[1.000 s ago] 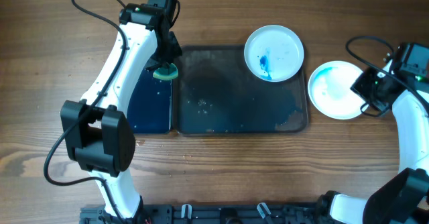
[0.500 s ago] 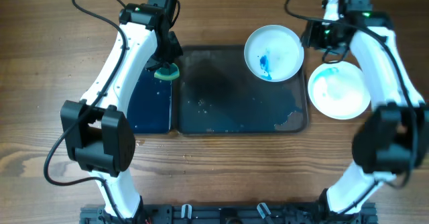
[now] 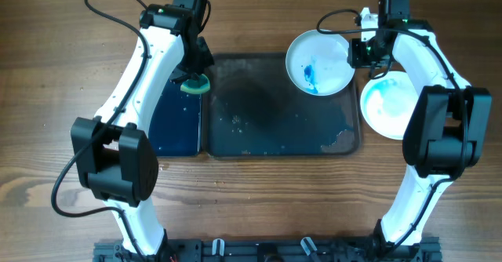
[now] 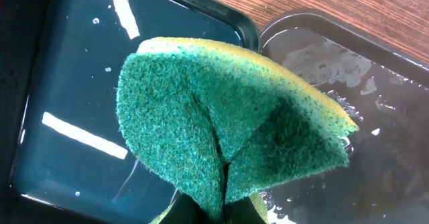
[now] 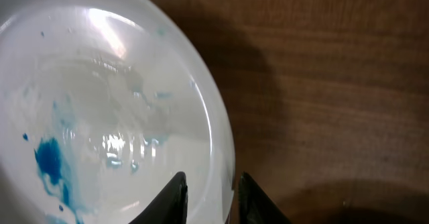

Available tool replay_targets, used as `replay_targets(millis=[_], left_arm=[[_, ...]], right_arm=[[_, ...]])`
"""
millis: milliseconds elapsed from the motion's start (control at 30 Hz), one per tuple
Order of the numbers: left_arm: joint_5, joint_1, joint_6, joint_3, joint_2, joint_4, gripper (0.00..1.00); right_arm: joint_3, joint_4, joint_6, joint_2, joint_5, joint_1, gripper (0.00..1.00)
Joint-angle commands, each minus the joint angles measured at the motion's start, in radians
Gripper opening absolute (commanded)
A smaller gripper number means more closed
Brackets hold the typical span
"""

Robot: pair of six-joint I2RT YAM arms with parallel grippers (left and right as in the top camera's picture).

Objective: Clean dirty plates on tray and stack at the side
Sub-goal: 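Move the right gripper to the upper-right plate and grip its rim, then drag the gripped plate onto the tray center with the right gripper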

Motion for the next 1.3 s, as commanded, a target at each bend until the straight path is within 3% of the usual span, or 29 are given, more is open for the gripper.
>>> replay_targets(millis=[0, 267, 633, 767, 833, 1033, 1267], left_arm=[[0.01, 0.0, -0.016, 0.013, -0.014, -0.006, 0.04], [0.01, 0.0, -0.016, 0.013, -0.014, -0.005, 0.04], [0.01, 0.0, -0.016, 0.013, -0.014, -0.005, 0.04], [0.01, 0.0, -0.002, 0.013, -0.014, -0.005, 0.04], [0.01, 0.0, 0.002, 0.013, -0.014, -0.005, 0.04], [0.01, 0.0, 0.002, 0.013, -0.014, -0.004, 0.04], [0.012, 0.0, -0.002, 0.013, -0.014, -0.004, 0.04]], right_arm=[[0.018, 0.037, -0.021, 0.027, -0.002, 0.001, 0.27], [0.004, 0.124, -0.021, 0.036, 0.006, 0.001, 0.28], [0.004, 0.148, -0.025, 0.09, 0.005, 0.001, 0.22], [0.004, 0.14, -0.021, 0.091, -0.004, 0.001, 0.07], [0.005, 0.132, -0.022, 0.088, -0.022, 0.001, 0.04], [0.005, 0.046, -0.017, 0.037, -0.061, 0.001, 0.04], [0.005, -0.251, 0.193, -0.056, -0.162, 0.06, 0.04]])
